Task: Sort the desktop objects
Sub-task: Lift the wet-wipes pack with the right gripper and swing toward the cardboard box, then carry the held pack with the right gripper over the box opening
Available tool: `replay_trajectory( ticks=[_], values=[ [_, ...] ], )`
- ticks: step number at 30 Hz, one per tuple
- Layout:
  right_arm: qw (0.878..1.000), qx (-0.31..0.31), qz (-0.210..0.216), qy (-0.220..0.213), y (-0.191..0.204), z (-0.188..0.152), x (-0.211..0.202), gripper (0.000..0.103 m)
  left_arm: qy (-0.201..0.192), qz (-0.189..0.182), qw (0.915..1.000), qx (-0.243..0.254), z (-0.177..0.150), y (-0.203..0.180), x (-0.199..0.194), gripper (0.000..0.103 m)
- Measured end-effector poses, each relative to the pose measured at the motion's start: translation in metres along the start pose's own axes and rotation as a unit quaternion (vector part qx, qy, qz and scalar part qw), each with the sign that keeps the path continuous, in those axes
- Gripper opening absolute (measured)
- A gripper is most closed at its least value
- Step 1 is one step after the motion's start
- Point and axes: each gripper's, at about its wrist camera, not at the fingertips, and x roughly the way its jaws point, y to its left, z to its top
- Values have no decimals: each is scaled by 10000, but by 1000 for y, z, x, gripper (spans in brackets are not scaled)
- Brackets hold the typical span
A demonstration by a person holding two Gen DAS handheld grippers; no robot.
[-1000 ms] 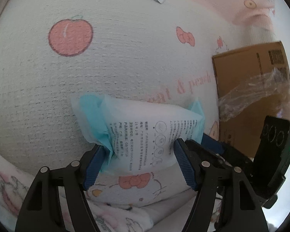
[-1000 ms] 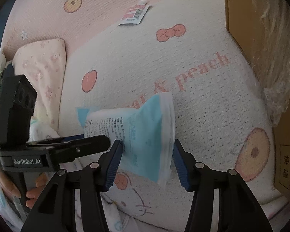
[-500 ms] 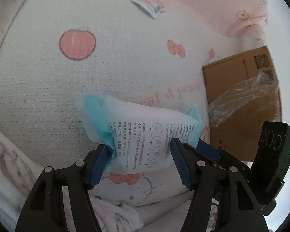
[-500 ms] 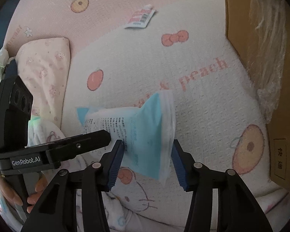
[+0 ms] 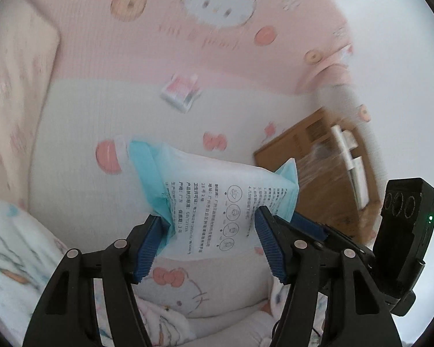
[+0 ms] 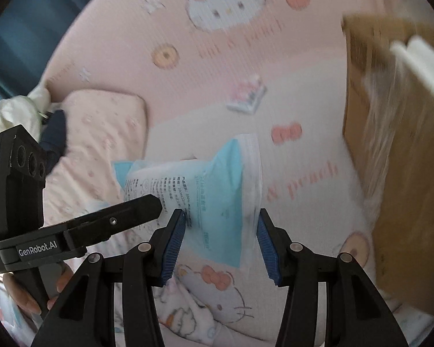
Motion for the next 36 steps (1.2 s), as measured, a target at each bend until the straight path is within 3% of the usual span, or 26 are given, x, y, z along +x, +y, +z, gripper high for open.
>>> replay_trajectory(
  ticks=[6, 16, 24, 36],
  values=[
    [9984, -310, 137, -451, 21, 18, -44, 48, -605, 103, 9970, 476, 13, -37, -46, 67],
    [9911, -868, 24, -1007, 47, 36, -96, 48, -1020, 34, 9903, 942, 27, -73, -84, 67],
    [9911, -899, -131, -970, 23, 35, -110, 48, -756, 8, 9907, 1130, 25, -103, -68, 67],
    [9904, -354, -400, -1271, -49, 40, -162, 48, -423, -190, 9811, 1879, 30, -195, -30, 67]
  ],
)
